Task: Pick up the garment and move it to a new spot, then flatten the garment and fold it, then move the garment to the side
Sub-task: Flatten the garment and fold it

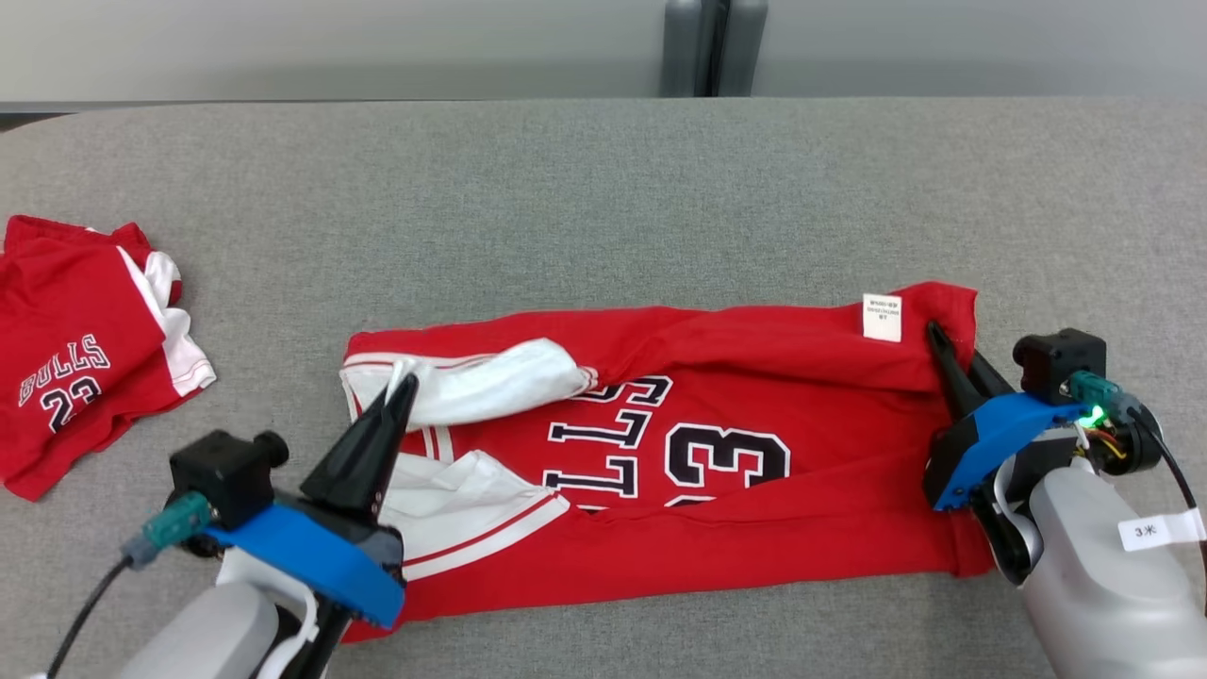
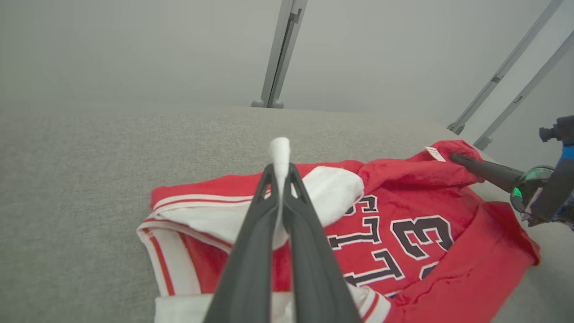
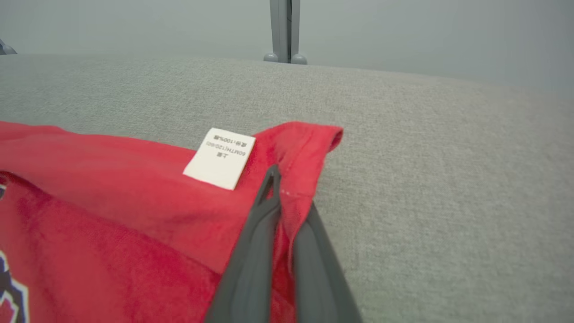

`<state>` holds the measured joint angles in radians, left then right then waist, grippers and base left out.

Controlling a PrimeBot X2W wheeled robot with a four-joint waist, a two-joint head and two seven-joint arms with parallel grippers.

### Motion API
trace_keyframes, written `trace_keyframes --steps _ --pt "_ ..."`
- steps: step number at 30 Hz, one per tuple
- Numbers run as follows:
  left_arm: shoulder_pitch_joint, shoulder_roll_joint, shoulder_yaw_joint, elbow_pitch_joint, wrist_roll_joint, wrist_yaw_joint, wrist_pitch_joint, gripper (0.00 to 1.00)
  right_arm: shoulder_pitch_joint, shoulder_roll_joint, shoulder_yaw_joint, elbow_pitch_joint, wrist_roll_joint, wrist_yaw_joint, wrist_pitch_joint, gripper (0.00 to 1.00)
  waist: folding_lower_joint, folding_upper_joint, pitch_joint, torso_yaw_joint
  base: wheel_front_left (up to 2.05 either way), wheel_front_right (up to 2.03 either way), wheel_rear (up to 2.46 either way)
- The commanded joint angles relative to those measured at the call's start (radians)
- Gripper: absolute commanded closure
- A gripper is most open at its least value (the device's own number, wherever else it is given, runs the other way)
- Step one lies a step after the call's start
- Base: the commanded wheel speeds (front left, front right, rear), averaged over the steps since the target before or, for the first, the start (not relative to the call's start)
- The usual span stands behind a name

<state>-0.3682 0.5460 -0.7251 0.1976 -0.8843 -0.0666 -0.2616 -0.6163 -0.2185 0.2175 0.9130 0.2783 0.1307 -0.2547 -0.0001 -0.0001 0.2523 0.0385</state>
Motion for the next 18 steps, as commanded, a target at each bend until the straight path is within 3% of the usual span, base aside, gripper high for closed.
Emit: trace_keyframes --steps 1,7,15,17,18 --pt "0.027 -0.002 0.010 -0.001 0.013 0.007 -0.005 1.00 0.025 0.003 -0.010 -0.007 0.005 0.000 -0.008 1.00 0.0001 0.0001 -0.005 0.002 0.00 0.00 0.00" --pt "0.105 -0.030 0.036 0.002 0.025 0.011 -0.005 1.00 0.088 0.003 -0.047 -0.070 0.003 0.000 -0.011 1.00 0.0001 0.0001 -0.021 0.006 0.00 0.00 0.00" --pt "0.220 -0.086 0.099 0.040 0.058 0.008 -0.005 1.00 0.271 0.039 -0.130 -0.262 -0.024 0.000 -0.011 1.00 0.0001 0.0001 -0.043 0.002 0.00 0.00 0.00" --pt "0.240 -0.104 0.117 0.053 0.064 0.006 -0.005 1.00 0.302 0.051 -0.145 -0.293 -0.022 0.000 -0.011 0.00 0.0001 0.0001 -0.048 0.000 0.00 0.00 0.00" --pt "0.247 -0.111 0.129 0.059 0.072 0.005 -0.005 0.57 0.317 0.054 -0.153 -0.307 -0.023 0.000 -0.011 0.00 0.0001 0.0001 -0.051 0.000 0.00 0.00 0.00"
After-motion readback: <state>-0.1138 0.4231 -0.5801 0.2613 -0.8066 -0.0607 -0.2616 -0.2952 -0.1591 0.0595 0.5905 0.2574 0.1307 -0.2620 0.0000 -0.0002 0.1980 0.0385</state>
